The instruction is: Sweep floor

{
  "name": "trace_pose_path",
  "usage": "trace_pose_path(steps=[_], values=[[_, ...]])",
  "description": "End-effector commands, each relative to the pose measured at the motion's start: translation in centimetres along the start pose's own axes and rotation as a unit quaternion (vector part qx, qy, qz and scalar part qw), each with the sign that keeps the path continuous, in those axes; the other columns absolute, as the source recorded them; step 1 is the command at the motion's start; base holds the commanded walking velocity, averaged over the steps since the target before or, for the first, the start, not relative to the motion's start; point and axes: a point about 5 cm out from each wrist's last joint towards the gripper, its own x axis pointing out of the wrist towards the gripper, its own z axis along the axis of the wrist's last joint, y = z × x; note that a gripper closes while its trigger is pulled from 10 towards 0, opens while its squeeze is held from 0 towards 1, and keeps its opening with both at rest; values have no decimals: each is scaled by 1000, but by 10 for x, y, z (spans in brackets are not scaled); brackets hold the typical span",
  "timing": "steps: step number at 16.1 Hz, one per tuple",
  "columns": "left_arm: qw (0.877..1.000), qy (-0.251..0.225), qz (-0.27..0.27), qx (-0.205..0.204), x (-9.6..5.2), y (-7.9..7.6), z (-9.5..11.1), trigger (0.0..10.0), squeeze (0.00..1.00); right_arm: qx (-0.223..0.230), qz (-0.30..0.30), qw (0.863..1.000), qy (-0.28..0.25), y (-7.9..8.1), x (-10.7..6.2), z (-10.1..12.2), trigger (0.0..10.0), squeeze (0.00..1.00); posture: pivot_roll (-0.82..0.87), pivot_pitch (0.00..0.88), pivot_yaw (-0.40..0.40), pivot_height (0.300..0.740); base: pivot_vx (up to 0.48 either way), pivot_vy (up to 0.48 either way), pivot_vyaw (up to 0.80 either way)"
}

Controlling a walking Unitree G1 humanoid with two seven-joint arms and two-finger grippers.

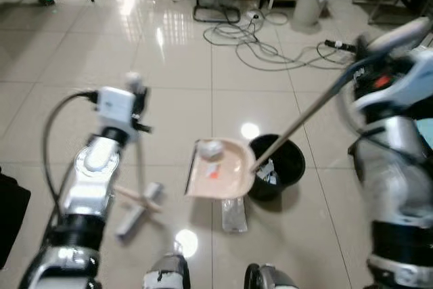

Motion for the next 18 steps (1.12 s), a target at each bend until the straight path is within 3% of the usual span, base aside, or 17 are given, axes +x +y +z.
trace_pose_path(steps=[1, 7, 12, 18], values=[[999, -30, -22, 4, -1, -11, 14, 10000, 0, 4, -5, 1000, -20, -3, 2, 22, 10000, 0, -38, 62, 0, 740, 0, 0, 0], [998, -25, -62, -20, -10, -43, 25, 10000, 0, -43, -22, 999, -24, -13, -3, 62, 10000, 0, -62, 48, 20, 740, 0, 0, 0], [998, -30, -63, -9, -10, -50, 32, 10000, 0, -44, -27, 999, -16, -9, -8, 66, 10000, 0, -68, 36, 21, 740, 0, 0, 0], [997, -26, -68, -9, -13, -55, 33, 10000, 0, -24, -27, 999, -11, -4, -11, 65, 10000, 0, -68, 28, 17, 740, 0, -344, 0]])
